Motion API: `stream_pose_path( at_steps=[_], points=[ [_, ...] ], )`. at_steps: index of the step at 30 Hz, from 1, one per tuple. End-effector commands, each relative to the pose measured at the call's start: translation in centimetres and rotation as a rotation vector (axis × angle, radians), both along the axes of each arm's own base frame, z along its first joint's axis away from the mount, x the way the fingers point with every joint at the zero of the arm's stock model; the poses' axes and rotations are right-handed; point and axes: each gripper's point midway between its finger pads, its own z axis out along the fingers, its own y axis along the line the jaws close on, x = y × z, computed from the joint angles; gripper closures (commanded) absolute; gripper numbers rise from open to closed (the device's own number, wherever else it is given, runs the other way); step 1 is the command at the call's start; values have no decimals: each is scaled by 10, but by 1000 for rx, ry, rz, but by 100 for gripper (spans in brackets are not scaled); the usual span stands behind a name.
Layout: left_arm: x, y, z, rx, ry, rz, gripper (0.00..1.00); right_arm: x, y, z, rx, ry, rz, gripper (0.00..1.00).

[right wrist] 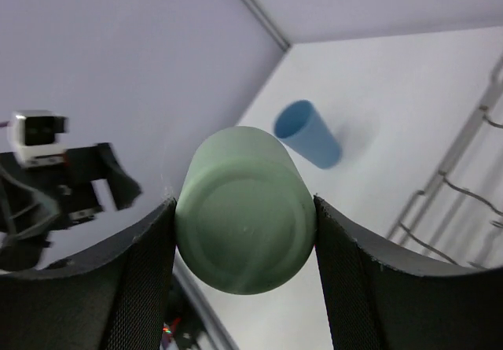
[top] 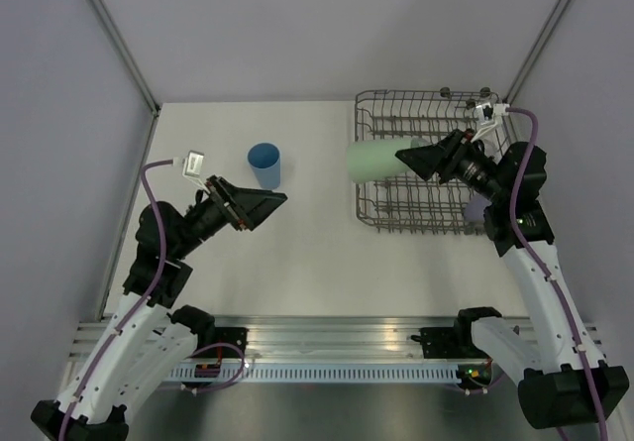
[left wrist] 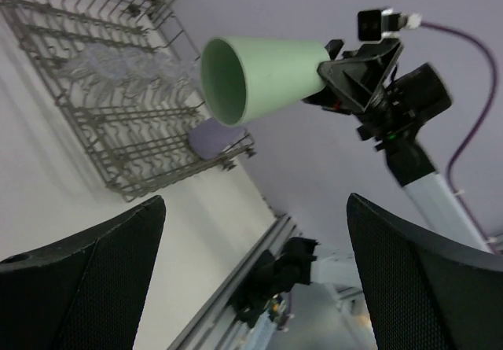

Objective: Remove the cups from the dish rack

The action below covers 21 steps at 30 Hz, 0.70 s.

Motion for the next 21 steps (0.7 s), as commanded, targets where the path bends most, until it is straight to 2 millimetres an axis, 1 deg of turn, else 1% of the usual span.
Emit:
stream_pose_path(
  at_steps=[1, 2, 3, 4, 5, 6, 7, 9, 10, 11, 12, 13, 14, 16, 17, 18, 19, 21],
  points=[
    [-19, -5, 54, -245, -80, -93, 0, -39, 20, 76, 250, -186, 200, 60],
    [-21, -5, 62, -281, -93, -107, 0, -41, 22, 74, 277, -173, 218, 60],
    [-18, -7, 62, -284, -86, -116, 0, -43, 24, 76, 293, -175, 238, 60],
    [-18, -9, 64, -292, -86, -127, 0, -47, 25, 83, 309, -209, 254, 60],
    [-20, -10, 72, -318, -106, -141, 0, -51, 29, 84, 337, -189, 274, 60],
    [-16, -13, 72, -322, -98, -153, 0, -52, 31, 86, 347, -196, 278, 60],
    [-18, -15, 76, -338, -99, -172, 0, -54, 33, 90, 356, -212, 285, 61],
    [-18, -20, 85, -354, -123, -197, 1, -60, 41, 94, 367, -225, 313, 61],
    [-19, -25, 86, -355, -117, -216, 1, -61, 44, 96, 374, -231, 320, 61],
    [-21, -28, 95, -355, -140, -230, 1, -67, 51, 98, 381, -231, 351, 61],
    [-20, -32, 96, -346, -141, -239, 1, -65, 55, 97, 381, -227, 358, 61],
    [-19, -41, 94, -336, -125, -261, 1, -67, 59, 98, 384, -228, 369, 61],
    [-20, -45, 96, -326, -142, -268, 1, -69, 65, 98, 388, -223, 382, 61],
    [-25, -52, 107, -327, -179, -281, 1, -68, 71, 94, 379, -216, 386, 61],
    [-26, -55, 106, -319, -184, -290, 1, -68, 72, 92, 373, -213, 387, 61],
    [-29, -57, 112, -321, -204, -294, 2, -66, 73, 90, 371, -208, 382, 61],
    [-34, -61, 113, -314, -214, -310, 3, -66, 74, 87, 361, -206, 382, 61],
    [-34, -67, 117, -310, -220, -322, 7, -66, 77, 86, 360, -202, 389, 62]
  ],
)
